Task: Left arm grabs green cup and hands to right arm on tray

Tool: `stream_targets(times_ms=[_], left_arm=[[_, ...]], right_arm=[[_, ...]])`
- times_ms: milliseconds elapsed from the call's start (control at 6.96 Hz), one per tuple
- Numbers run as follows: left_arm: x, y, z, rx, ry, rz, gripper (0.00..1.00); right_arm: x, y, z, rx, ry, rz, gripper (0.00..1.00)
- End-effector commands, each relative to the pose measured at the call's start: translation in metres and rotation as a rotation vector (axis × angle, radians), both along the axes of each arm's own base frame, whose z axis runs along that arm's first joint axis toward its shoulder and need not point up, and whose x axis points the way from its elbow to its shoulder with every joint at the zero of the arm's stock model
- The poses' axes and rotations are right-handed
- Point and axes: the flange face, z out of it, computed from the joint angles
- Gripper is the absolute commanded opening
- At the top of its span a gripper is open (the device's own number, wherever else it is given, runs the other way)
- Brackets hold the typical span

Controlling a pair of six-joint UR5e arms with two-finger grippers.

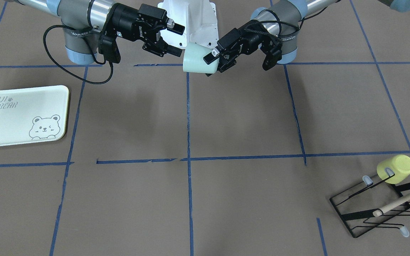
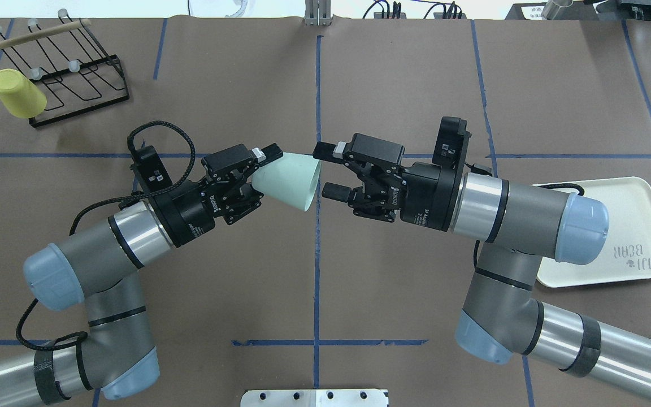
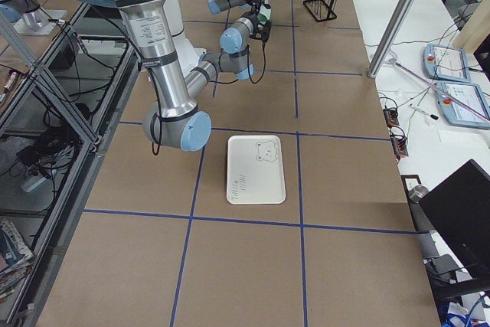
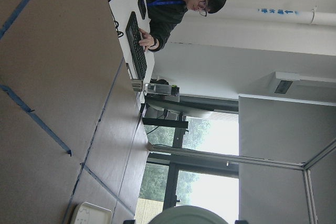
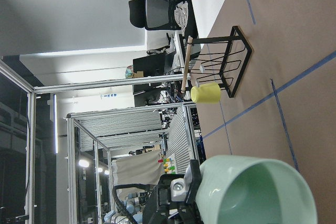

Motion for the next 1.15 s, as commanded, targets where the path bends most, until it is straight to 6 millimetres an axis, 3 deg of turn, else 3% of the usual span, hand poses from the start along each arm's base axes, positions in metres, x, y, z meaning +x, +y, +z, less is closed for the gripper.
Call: stream_targets(times_ms=[0,1006], left_arm=[[0.001,0.003,-0.006,0.004,0.014,0.01,0.34],[0.001,0.014,-0.016,-0.014,0.063,0.054,0.34]], right_arm=[[-0.001,0.0,0.0,0.0,0.001,0.001,0.98],[-0.001,0.001,-0.005,0.003,-0.005,-0.001,0.98]])
